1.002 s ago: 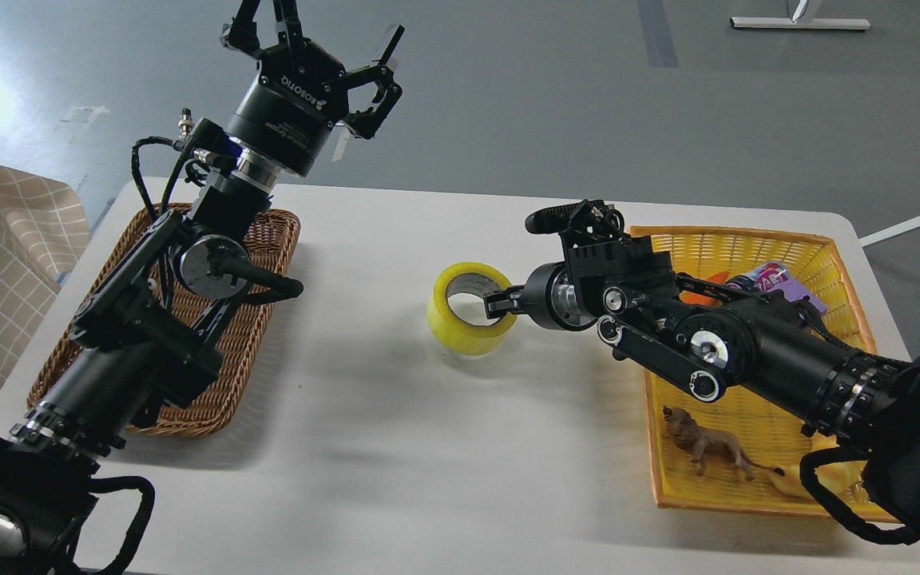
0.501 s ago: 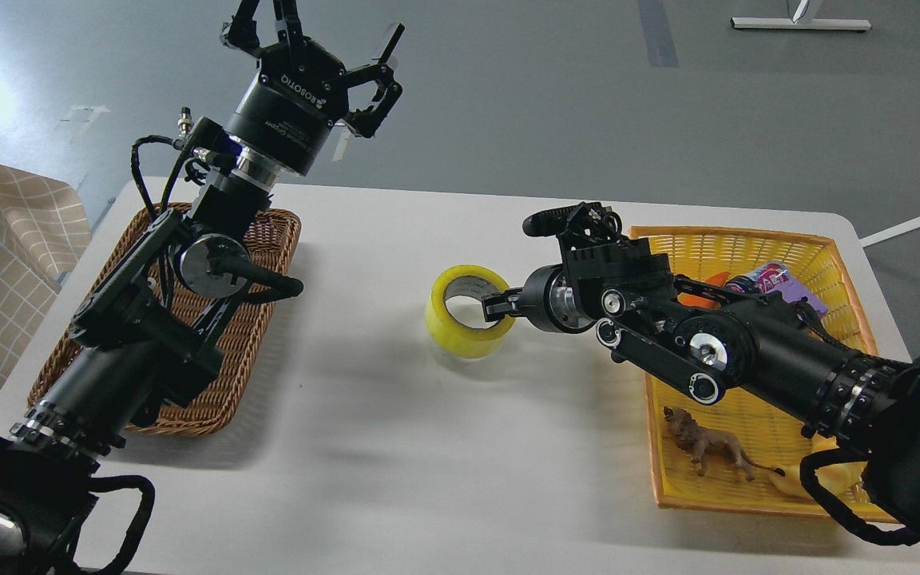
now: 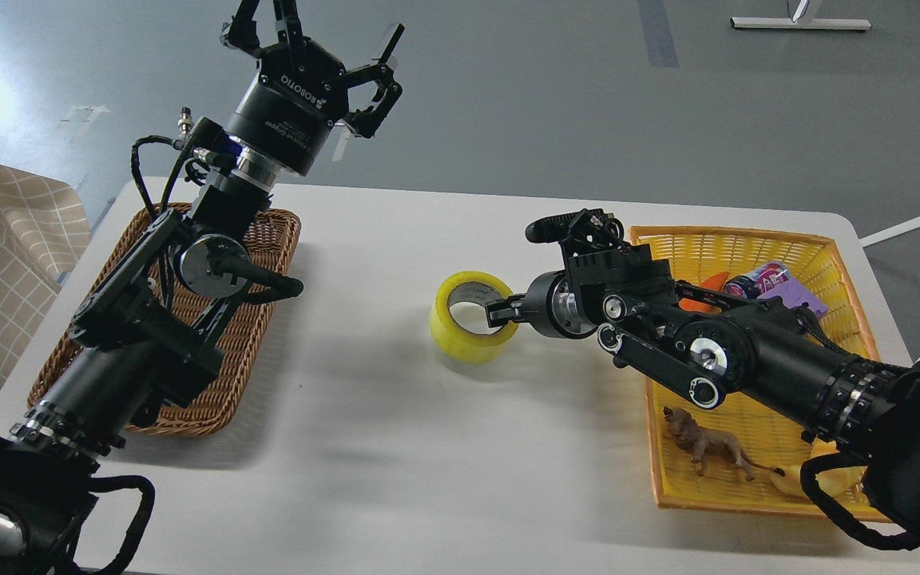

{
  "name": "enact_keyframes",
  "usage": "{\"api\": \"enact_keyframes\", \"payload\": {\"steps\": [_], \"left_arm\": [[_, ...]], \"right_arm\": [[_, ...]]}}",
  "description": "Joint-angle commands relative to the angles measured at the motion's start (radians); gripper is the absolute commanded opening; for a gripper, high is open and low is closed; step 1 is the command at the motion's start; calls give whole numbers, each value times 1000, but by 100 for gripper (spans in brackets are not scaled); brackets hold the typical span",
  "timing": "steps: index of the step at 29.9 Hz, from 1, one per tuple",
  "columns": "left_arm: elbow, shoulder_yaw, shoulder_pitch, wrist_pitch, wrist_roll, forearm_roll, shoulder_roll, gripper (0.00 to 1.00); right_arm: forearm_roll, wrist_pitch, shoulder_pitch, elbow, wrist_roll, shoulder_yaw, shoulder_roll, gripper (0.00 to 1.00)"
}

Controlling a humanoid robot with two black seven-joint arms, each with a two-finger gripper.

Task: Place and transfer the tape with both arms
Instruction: 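Lower the tape roll onto the table and release it, then withdraw the right gripper up and back above the yellow basket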

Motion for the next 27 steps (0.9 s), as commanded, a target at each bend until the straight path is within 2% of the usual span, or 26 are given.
{"api": "enact_keyframes", "payload": {"steps": [1, 10, 13, 15, 17, 18, 21, 27], "left_arm": [[0, 0, 0, 0, 0, 0, 0, 98], [0, -2, 2, 0, 0, 0, 0, 98], [0, -1, 2, 0, 0, 1, 0, 98], [0, -2, 2, 0, 0, 1, 0, 98], [0, 0, 2, 0, 0, 0, 0, 98], [0, 0, 2, 0, 0, 0, 0, 98], [0, 0, 2, 0, 0, 0, 1, 98], [0, 2, 2, 0, 0, 1, 5, 98]], "right_arm": [[0, 0, 0, 0, 0, 4, 0, 29], [3, 0, -5, 0, 0, 5, 0, 40], [3, 0, -6, 4, 0, 11, 0, 48], [3, 0, -6, 8, 0, 22, 0, 62], [5, 0, -5, 9, 0, 34, 0, 69], [5, 0, -2, 11, 0, 47, 0, 80], [3, 0, 1, 61, 0, 77, 0, 95], [3, 0, 8, 203, -2, 132, 0, 99]]}}
